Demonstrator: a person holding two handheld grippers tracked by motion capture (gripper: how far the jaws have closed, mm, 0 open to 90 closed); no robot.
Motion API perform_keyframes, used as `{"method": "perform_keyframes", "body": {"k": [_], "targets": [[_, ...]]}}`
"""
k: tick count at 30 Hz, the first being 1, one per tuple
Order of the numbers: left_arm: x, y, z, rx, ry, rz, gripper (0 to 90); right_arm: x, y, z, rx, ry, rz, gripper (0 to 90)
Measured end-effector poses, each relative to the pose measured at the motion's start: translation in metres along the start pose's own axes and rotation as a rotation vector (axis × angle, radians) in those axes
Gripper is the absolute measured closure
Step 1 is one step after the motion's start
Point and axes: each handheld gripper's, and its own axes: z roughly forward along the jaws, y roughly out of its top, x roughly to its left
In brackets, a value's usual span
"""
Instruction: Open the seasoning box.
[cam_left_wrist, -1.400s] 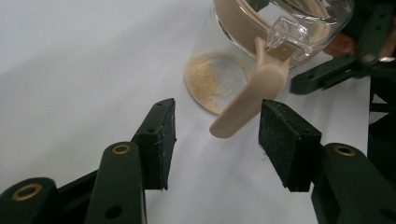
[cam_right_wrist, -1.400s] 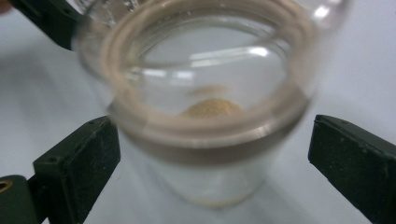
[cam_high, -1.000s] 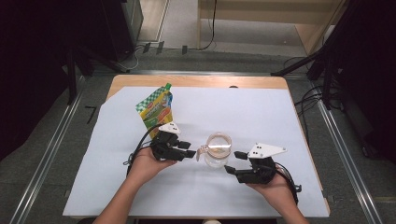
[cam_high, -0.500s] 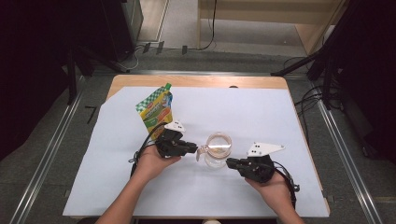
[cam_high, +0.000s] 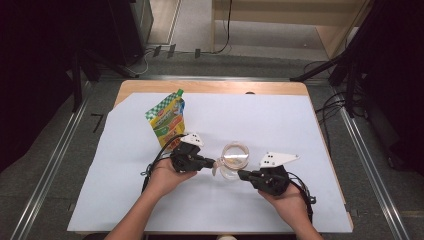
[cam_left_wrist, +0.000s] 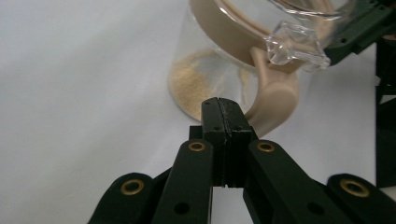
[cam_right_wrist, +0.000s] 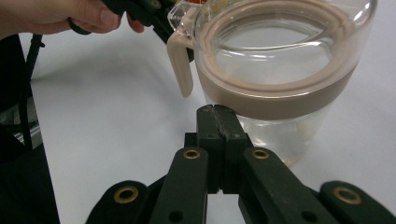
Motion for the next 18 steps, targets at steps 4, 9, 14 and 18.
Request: {"method": "perform_keyframes", "body": {"k": [4,9,14,18], "targets": [[-0.007,0.002,0.004,0.009,-0.006,0.043,90.0,-0.004,0.0,-0.002,-0.005,-0.01,0.002,90.0],[-0.011,0.004,0.007,0.01,-0.022,0.044,90.0,-0.008,-0.001,-0.004,-0.006,-0.015,0.006,90.0],[-0.017,0.005,0.013,0.004,-0.051,0.042,90.0,-0.008,-0.001,-0.002,0.002,-0.02,0.003,90.0],[-0.023,0.008,0.018,-0.003,-0.068,0.059,90.0,-0.009,-0.002,-0.001,0.008,-0.018,0.006,90.0]]}}
